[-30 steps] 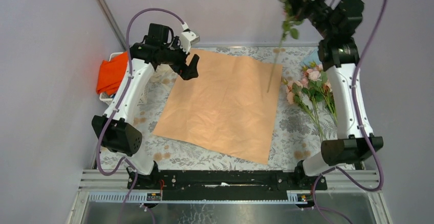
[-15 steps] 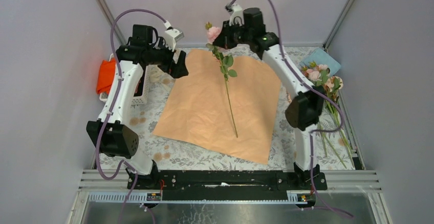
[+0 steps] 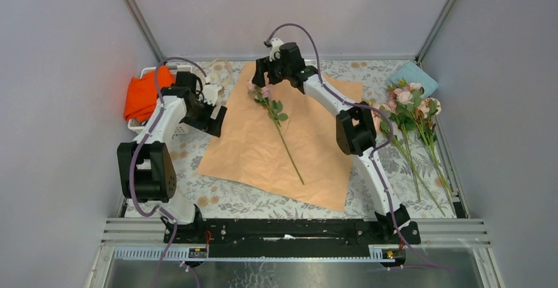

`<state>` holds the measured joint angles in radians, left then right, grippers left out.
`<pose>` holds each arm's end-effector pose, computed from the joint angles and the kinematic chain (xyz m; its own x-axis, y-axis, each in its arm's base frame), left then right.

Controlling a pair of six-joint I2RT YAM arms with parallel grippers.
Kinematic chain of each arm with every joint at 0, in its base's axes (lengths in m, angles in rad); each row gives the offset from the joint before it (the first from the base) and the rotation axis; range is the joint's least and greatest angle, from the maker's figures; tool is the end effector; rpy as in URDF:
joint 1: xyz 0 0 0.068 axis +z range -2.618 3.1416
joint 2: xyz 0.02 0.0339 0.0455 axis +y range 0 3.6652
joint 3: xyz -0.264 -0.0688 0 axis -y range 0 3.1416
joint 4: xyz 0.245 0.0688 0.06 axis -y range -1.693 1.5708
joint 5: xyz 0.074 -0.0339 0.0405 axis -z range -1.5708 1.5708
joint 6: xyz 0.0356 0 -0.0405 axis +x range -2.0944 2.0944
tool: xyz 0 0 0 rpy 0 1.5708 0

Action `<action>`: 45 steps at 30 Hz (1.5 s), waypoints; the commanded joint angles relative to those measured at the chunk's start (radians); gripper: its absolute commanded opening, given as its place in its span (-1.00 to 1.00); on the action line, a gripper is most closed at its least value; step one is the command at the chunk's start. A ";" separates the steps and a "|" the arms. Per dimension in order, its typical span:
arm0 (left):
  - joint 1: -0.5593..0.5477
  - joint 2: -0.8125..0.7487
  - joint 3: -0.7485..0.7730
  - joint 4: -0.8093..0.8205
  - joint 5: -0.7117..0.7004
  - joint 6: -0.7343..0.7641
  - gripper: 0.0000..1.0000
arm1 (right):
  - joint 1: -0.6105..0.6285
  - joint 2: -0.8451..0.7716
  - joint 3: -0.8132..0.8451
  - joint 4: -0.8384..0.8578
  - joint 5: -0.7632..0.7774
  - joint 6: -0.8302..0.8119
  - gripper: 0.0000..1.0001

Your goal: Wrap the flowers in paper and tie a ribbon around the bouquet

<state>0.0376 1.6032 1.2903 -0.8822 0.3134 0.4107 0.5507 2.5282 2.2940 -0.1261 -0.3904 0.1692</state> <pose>0.3199 0.0011 0.2587 -0.8214 0.3492 -0.4509 0.4420 0.8894 -0.1164 0.4941 0.3193 0.2293 -0.4287 -0.0805 -0.8998 -0.7255 0.6242 0.2898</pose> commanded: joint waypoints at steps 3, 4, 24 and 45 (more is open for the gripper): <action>0.001 -0.092 -0.147 0.033 -0.124 0.142 0.97 | -0.102 -0.116 0.002 -0.075 0.069 -0.157 0.99; 0.001 -0.112 -0.178 0.020 -0.117 0.174 0.97 | -0.138 -0.159 -0.058 -0.080 0.034 -0.192 0.99; -0.089 -0.244 -0.491 -0.053 -0.101 0.377 0.97 | -0.437 0.219 0.109 0.034 -0.493 0.123 0.91; -0.102 -0.081 -0.424 0.333 -0.338 0.187 0.97 | -0.560 -0.232 -0.548 0.360 -0.446 0.181 -1.00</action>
<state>-0.0647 1.4635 0.7868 -0.6765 0.0093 0.6647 0.0311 2.5256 1.8854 0.0662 -0.8715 0.3328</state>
